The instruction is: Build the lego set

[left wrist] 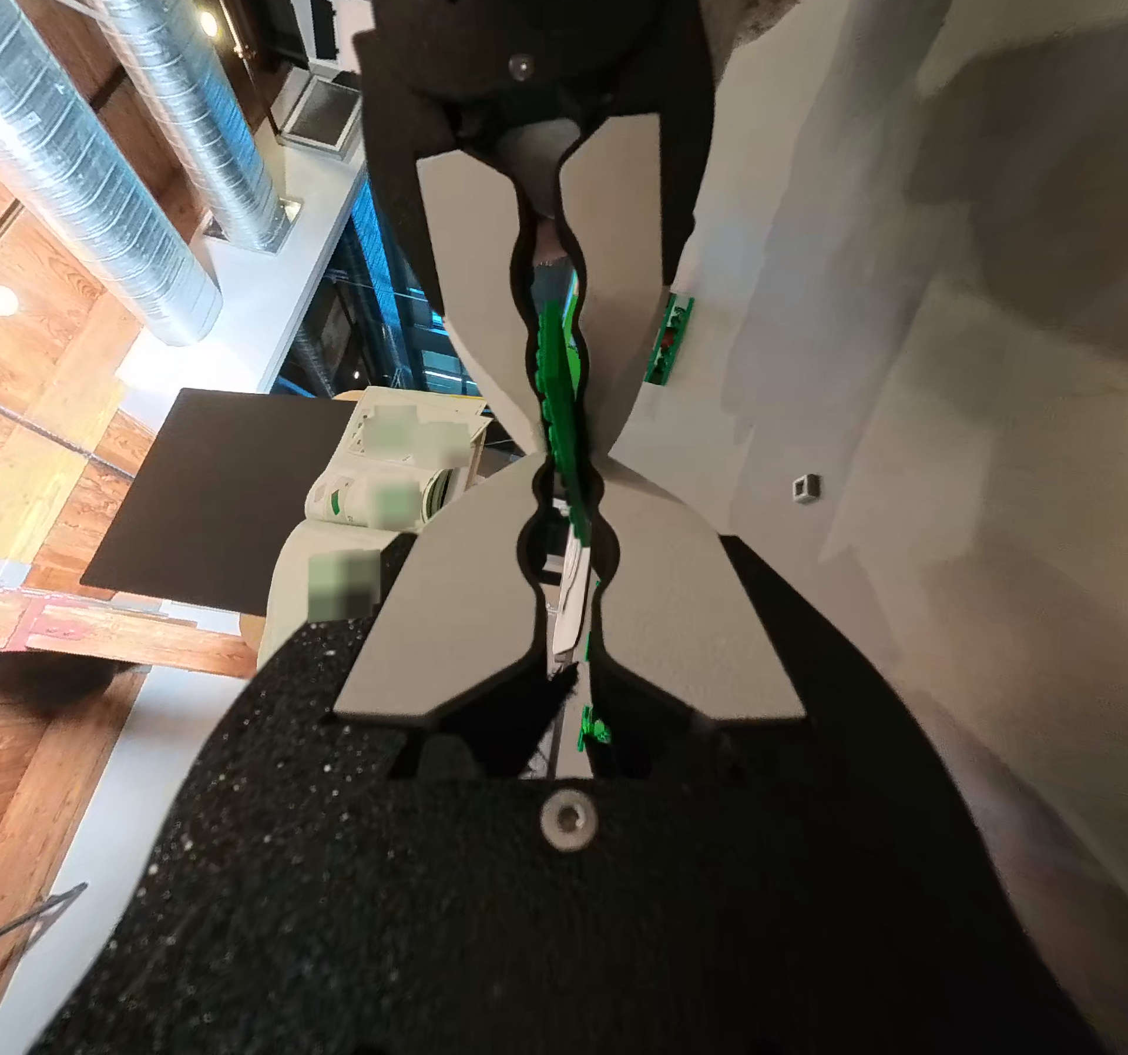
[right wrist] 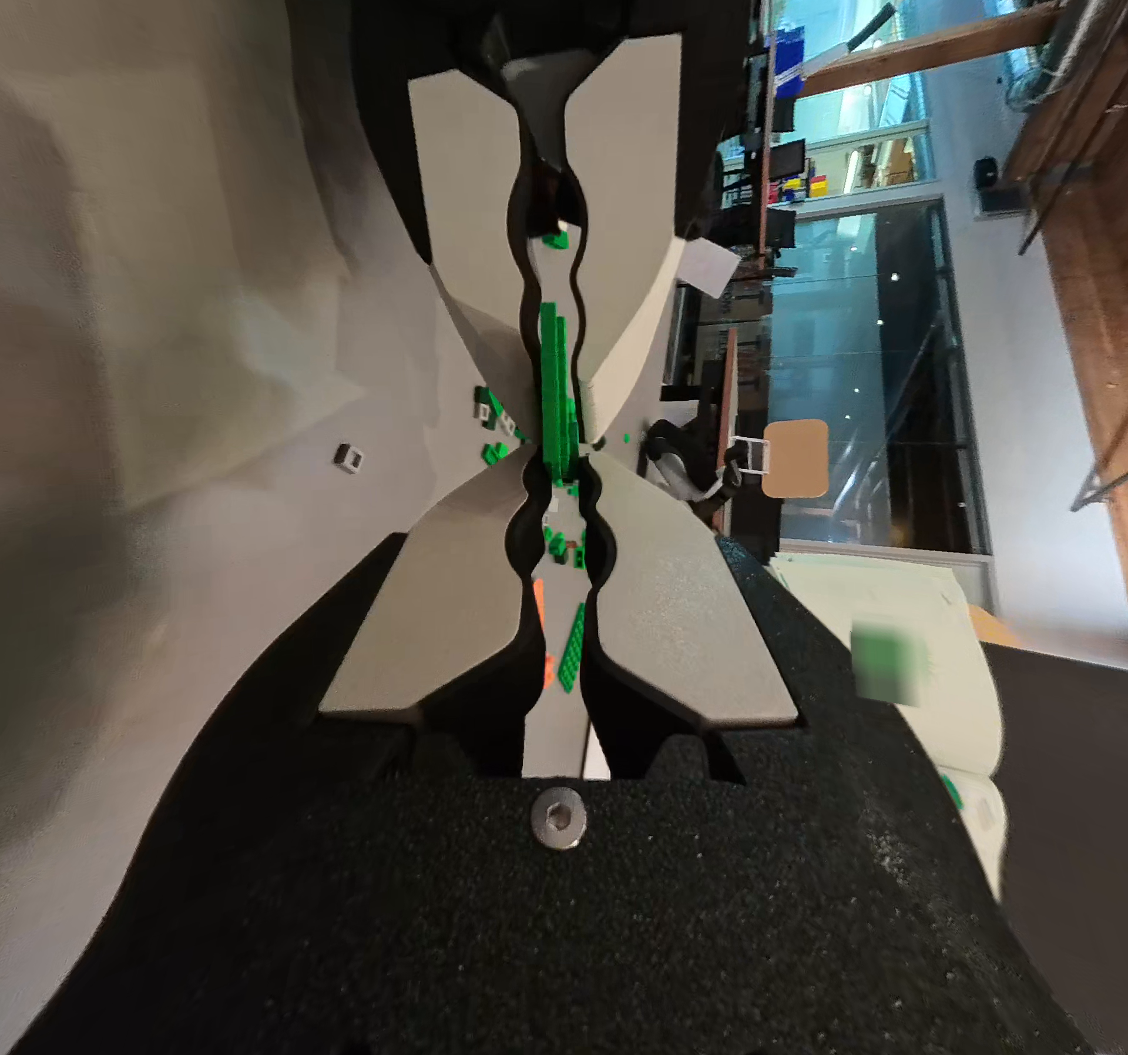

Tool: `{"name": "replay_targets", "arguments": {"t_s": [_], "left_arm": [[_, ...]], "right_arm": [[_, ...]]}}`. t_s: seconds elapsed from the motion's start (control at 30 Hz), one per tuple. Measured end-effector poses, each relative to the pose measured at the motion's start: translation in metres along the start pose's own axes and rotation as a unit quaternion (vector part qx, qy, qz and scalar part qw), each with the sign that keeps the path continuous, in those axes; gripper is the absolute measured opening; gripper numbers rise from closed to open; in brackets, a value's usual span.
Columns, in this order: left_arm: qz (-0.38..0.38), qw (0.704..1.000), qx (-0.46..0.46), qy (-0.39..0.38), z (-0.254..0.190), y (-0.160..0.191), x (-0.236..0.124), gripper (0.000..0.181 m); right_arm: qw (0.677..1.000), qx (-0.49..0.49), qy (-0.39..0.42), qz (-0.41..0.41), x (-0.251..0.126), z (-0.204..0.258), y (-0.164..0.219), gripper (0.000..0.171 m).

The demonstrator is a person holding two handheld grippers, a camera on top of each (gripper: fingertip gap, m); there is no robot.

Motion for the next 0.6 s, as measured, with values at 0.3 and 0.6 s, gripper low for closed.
{"name": "replay_targets", "arguments": {"t_s": [0.3,0.6], "left_arm": [[0.029,0.998,-0.011,0.047,-0.005,0.002,0.0,0.007],[0.029,0.995,-0.06,0.076,-0.014,0.003,0.002,0.007]], "right_arm": [[0.998,0.033,-0.04,0.04,0.005,0.006,0.0,0.008],[0.995,0.069,-0.058,0.035,0.008,0.016,0.004,0.009]]}}
Point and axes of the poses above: each gripper's, where its closed fingertips meet, x out along the fingers, y out of its underside, z = x × y across the jaws, the point moved 6 cm from there along -x, back along the fingers, and after that the axes turned 13 degrees about -z, right-handed, at the moved point
